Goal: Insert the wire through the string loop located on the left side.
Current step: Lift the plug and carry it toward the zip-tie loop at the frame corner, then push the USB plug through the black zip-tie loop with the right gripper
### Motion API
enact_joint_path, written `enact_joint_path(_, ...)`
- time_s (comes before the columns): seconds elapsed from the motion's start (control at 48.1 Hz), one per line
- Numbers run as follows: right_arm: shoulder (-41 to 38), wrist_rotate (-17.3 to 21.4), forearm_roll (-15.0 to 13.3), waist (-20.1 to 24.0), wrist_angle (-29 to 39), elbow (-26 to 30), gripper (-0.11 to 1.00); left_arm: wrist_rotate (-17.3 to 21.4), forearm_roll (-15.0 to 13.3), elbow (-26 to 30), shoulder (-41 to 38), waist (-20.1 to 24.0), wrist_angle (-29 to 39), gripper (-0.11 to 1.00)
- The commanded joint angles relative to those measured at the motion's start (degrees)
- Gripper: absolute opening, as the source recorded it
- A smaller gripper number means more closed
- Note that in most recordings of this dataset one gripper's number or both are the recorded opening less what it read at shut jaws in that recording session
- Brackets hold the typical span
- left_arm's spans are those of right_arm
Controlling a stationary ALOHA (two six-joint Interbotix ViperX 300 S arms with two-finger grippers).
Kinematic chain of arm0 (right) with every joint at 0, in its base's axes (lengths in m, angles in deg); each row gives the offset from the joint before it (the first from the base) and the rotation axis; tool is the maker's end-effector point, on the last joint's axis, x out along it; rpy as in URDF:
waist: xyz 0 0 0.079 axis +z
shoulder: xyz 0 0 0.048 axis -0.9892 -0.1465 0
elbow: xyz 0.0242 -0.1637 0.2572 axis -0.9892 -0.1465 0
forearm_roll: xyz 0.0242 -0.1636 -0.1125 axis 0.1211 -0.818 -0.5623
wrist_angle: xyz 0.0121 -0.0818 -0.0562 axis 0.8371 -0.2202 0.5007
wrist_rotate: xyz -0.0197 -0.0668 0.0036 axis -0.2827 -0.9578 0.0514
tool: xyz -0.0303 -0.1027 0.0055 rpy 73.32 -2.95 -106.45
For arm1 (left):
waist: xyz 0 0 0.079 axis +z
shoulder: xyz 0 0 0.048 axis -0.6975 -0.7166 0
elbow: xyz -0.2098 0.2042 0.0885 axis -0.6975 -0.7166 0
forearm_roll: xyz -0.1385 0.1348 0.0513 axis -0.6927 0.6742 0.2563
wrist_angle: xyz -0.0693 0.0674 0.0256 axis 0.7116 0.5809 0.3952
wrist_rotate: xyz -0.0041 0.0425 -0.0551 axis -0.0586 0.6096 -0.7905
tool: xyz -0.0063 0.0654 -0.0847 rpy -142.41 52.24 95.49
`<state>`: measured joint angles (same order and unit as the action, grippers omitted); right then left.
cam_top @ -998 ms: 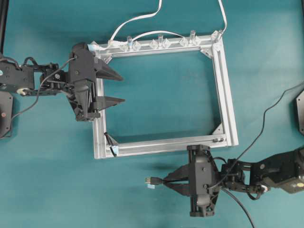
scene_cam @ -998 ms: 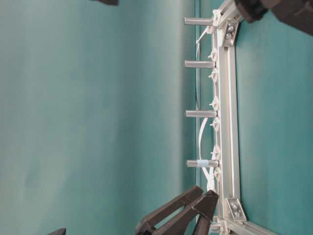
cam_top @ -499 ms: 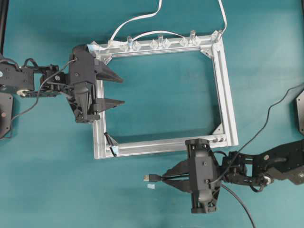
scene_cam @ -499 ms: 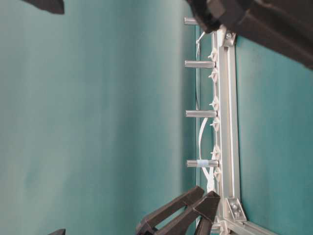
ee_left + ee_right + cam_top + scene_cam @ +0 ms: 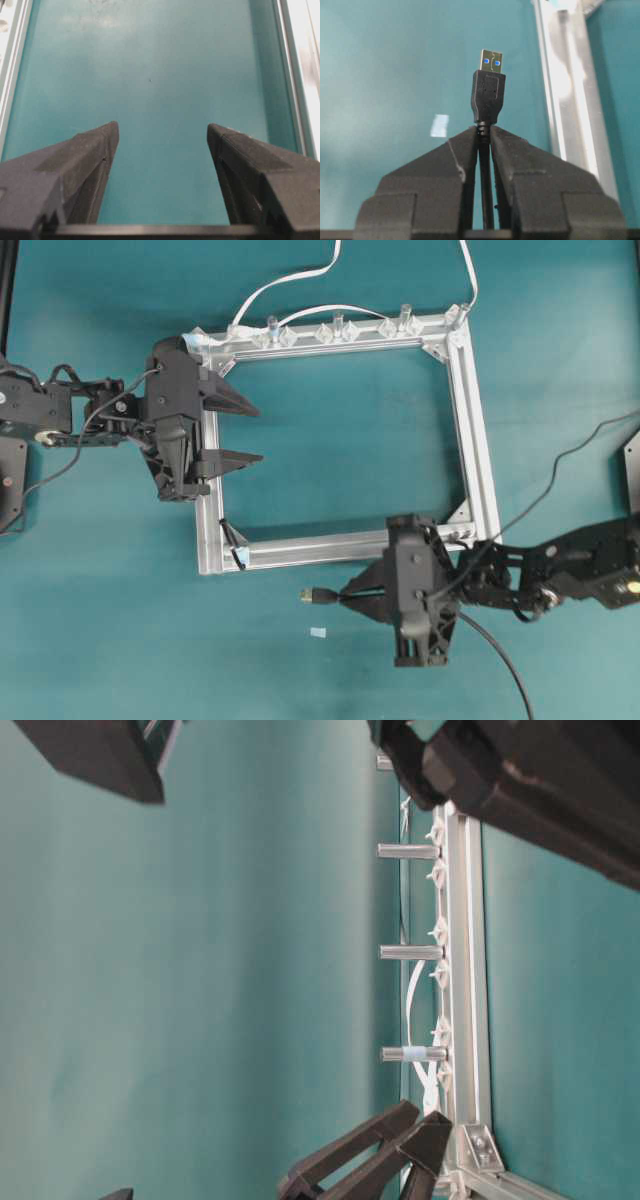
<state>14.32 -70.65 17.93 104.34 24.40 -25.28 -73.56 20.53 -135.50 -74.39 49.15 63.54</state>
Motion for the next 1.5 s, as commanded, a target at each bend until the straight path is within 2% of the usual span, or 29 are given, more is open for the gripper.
enact_joint_path(0.0,1.85,-0.09,-0.44,-1.23,0.97,0.53,0.10,0.00,0.18,0.44,1.05,-0.26,-0.26,0.72)
enact_joint_path(0.416,1.76,-0.09,-6.59,-7.21,5.54,1.05,0.10,0.00,0.18,0.44,1.05,-0.26,-0.26,0.72)
enact_joint_path(0.707,1.85,-0.09,-12.30,-10.37,11.43,2.64,0.10,0.00,0.18,0.26,1.05,-0.18,-0.26,0.72)
enact_joint_path(0.894,1.85,-0.09,-13.45,-11.16,12.74,2.99,0.10,0.00,0.18,0.00,1.05,-0.18,-0.26,0.72)
enact_joint_path(1.477,1.85,-0.09,-14.41,-11.78,12.74,3.52,0.10,0.00,0.18,-0.26,1.05,-0.18,-0.26,0.71)
